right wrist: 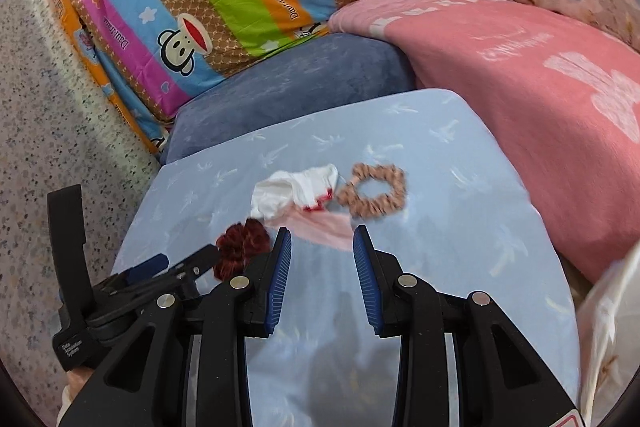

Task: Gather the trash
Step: 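Grasp the dark red scrunchie with the left tool while the right tool grasps the white cloth, then carry the scrunchie and white cloth toward the wastebasket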

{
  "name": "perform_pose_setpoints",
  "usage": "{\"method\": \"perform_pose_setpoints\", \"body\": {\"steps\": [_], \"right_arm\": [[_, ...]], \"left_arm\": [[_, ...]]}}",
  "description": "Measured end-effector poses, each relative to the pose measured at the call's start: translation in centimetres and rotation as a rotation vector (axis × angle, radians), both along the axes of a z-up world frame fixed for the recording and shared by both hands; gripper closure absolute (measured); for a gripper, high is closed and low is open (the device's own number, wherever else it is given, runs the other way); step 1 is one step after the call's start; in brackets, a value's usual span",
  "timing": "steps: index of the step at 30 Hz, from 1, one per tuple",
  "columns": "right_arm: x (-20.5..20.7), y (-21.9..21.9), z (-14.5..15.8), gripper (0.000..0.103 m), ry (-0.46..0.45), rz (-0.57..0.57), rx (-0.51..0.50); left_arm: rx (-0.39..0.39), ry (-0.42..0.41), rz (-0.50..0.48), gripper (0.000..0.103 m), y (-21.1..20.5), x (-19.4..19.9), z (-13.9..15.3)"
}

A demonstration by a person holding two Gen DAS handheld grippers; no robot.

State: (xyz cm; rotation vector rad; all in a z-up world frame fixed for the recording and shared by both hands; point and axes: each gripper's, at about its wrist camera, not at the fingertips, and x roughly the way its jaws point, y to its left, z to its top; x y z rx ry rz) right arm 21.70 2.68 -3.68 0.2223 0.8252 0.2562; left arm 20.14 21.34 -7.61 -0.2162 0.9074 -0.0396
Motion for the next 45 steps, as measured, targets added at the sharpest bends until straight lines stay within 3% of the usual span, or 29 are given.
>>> {"method": "perform_pose_setpoints", "body": {"steps": [12,15,20,22,28,45], "right_arm": [[9.5,6.9,-4.0,0.071,0.053,0.097,-0.092],[10.6,7.7,-5.5,0.076,0.079,0.101,-0.114],[11.3,7.7,-7.6,0.095,0.123,0.095,-0.112],[11.0,7.7,-7.6,0.098,0.118,0.094,-0.114],[9.0,6.8,-5.2,0.099,0.081,0.080,-0.073],[-1.8,0.2,7.0,0.099,-0.144,-0.013,-0.014]], "left_arm": [[-0.031,0.096,-0.046,0.043,-0.1,3.2,-2.8],[-0.033,0.090,-0.052,0.048,0.0,3.2,-2.8],[-0.064,0.093,-0.076,0.071,0.0,3.6,-2.9],[-0.067,0.090,-0.079,0.081,-0.2,3.6,-2.8],[-0.062,0.066,-0.077,0.088,-0.6,3.1,-1.5],[-0.062,-0.100,-0.162,0.088,-6.3,-2.6,6.6]]}}
